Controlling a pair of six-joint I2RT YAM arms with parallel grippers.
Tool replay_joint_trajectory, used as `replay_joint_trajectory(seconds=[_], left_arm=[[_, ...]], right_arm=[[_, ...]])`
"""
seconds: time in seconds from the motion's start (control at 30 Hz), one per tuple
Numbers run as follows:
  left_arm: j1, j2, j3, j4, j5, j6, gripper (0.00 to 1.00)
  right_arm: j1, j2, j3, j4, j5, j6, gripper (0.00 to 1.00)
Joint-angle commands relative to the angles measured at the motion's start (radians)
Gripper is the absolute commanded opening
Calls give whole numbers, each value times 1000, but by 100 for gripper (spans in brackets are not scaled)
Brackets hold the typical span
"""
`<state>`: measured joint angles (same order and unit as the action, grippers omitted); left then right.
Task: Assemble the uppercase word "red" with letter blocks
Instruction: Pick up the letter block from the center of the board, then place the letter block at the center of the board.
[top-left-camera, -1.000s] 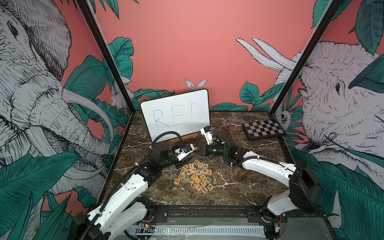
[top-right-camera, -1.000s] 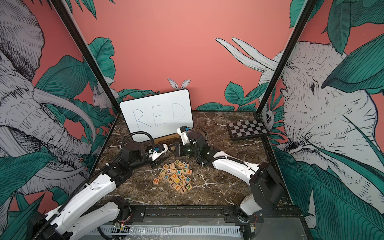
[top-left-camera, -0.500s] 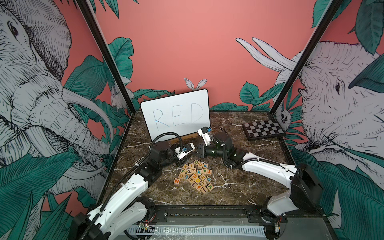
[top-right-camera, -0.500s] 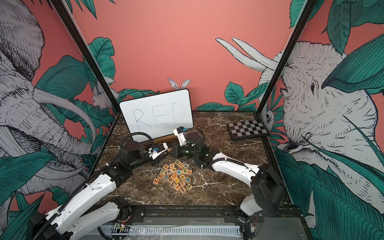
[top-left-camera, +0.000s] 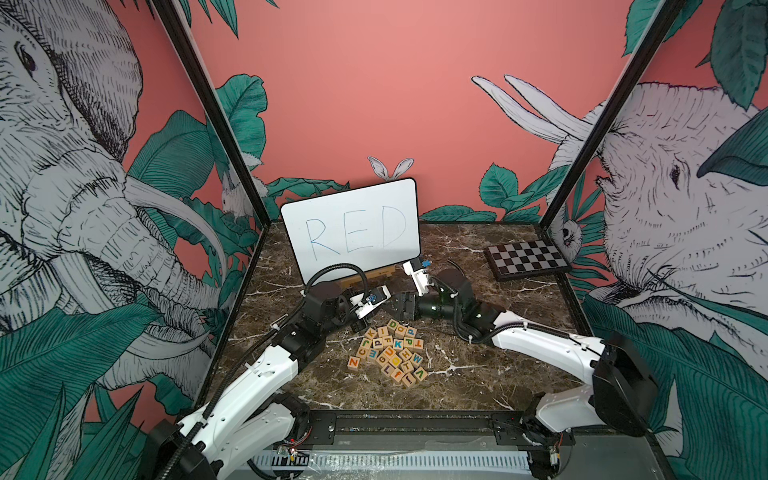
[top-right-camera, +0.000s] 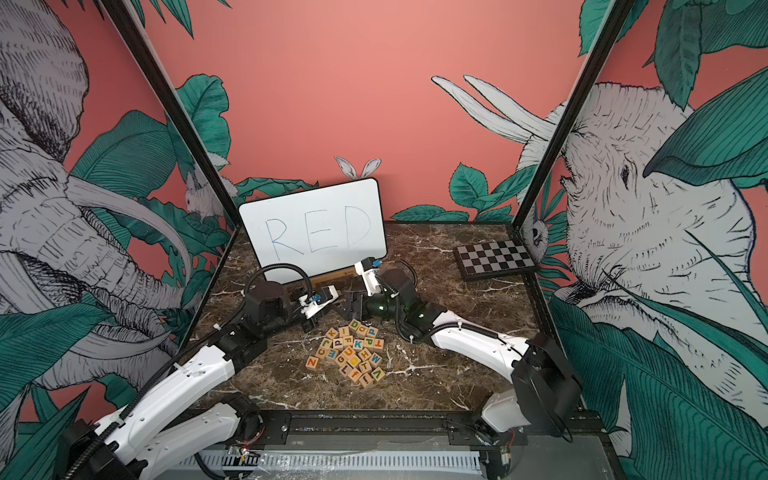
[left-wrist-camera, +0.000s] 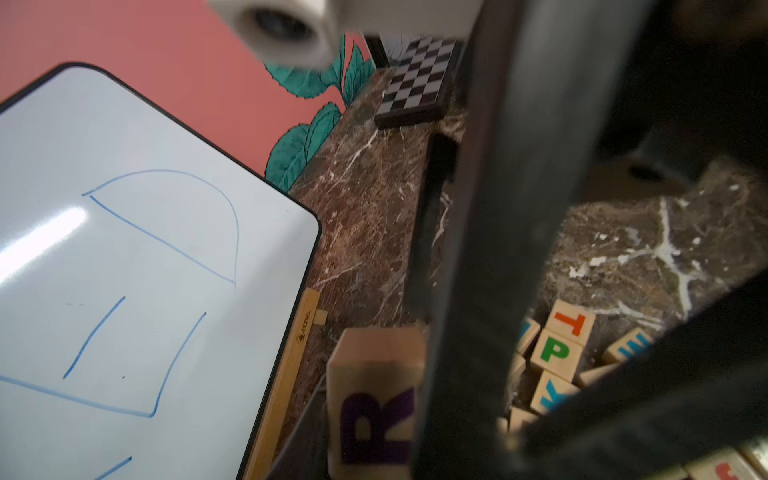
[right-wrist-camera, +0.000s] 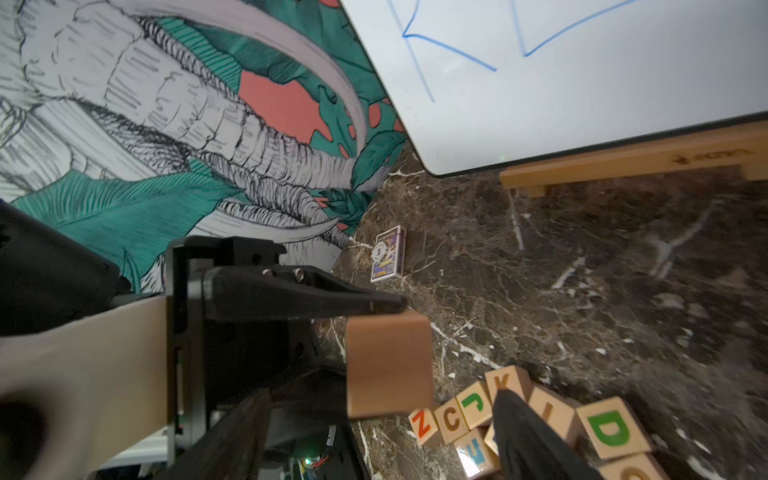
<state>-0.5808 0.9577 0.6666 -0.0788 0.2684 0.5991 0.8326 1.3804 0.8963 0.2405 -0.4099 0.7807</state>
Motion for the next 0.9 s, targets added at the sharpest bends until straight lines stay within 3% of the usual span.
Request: replay_joint_trajectory(seconds=[0.0, 0.13, 0.37, 0.53, 0.87], left_arm=[[31, 108, 108, -209, -68, 123, 7], [136, 264, 191, -296, 29, 119, 1], [156, 449, 264, -387, 24, 261, 0], [173, 534, 224, -366, -14, 336, 3], [222, 654, 238, -279, -22, 371, 7]], right_arm=[[-57, -98, -45, -106, 164, -18, 90], [-122, -191, -121, -231, 270, -117, 91], [-217, -289, -216, -348, 314, -284, 90], [-249, -314, -278, -340, 314, -385, 90], [-254, -318, -357, -238, 283, -383, 89]])
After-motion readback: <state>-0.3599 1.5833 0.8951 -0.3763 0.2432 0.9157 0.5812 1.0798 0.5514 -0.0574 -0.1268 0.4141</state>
